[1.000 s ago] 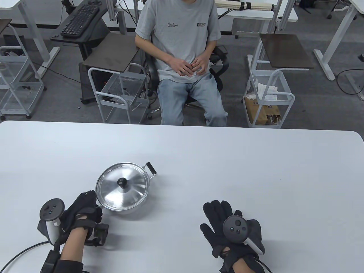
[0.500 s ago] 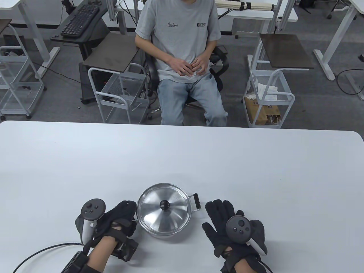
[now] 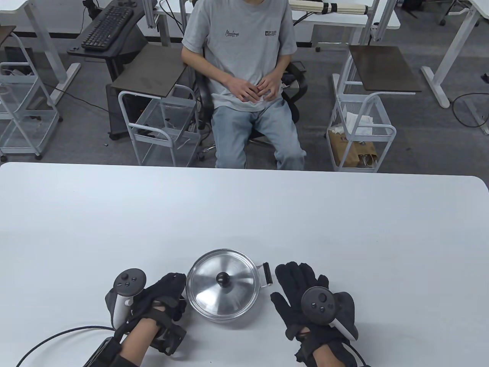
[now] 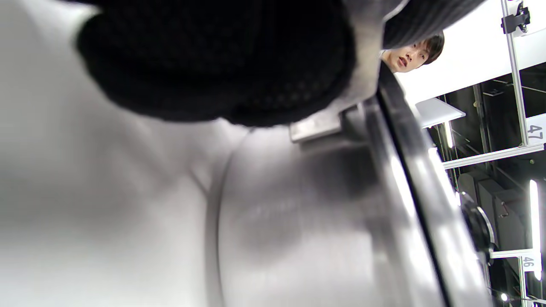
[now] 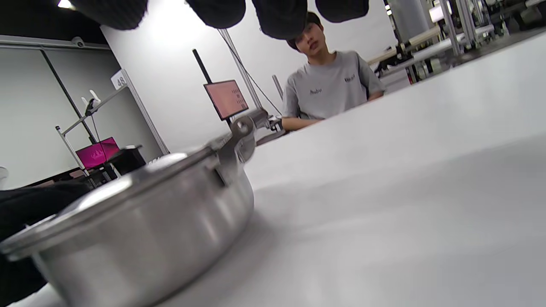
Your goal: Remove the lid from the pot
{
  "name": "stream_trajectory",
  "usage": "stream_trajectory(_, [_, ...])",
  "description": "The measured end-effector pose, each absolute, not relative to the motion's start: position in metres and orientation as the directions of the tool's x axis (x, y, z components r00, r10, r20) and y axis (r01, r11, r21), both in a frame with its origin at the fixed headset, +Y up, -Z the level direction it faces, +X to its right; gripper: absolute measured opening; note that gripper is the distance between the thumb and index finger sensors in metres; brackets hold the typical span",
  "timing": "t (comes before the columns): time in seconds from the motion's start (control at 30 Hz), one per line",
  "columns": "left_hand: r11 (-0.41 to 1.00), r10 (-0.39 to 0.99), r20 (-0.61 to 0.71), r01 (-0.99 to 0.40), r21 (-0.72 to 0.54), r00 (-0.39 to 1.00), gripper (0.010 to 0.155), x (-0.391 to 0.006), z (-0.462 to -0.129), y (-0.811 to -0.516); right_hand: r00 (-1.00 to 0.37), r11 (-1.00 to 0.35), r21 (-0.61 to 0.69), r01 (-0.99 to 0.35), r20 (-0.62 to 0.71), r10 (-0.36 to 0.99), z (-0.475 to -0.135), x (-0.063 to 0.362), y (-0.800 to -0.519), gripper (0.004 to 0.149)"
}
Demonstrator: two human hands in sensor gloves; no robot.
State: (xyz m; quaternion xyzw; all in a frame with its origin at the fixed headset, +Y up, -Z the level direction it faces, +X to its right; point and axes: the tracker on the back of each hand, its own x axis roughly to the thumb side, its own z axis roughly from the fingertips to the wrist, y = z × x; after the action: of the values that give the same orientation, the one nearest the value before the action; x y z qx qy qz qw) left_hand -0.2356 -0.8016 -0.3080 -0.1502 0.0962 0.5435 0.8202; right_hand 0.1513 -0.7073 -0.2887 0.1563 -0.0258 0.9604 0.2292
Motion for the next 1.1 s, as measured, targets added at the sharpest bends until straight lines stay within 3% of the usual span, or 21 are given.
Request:
stream_trajectory(0.27, [0.357, 0.862, -0.329, -0.923, -0.144, 0.385, 0.053, -0.235, -0.307, -0.802, -0.847, -0.938, -0.022, -0.346, 0.437, 0.302, -0.305, 0.082, -0.672, 0.064])
stream_trajectory(0.67, [0.36, 0.859, -0.336, -0.923, -0.139, 0.386, 0.053, -0.234, -0.307, -0.802, -0.888, -0.997, -0.032, 0.07, 0.452, -0.077, -0.318, 0.006, -0.706, 0.046])
stream_trajectory(1.1, [0.367, 0.857, -0.335, -0.92, -0.137, 0.392, 0.054, -0.234, -0.307, -0.803, -0.875, -0.992, -0.073, 0.104, 0.467, -0.126, -0.324, -0.015, -0.715, 0.046])
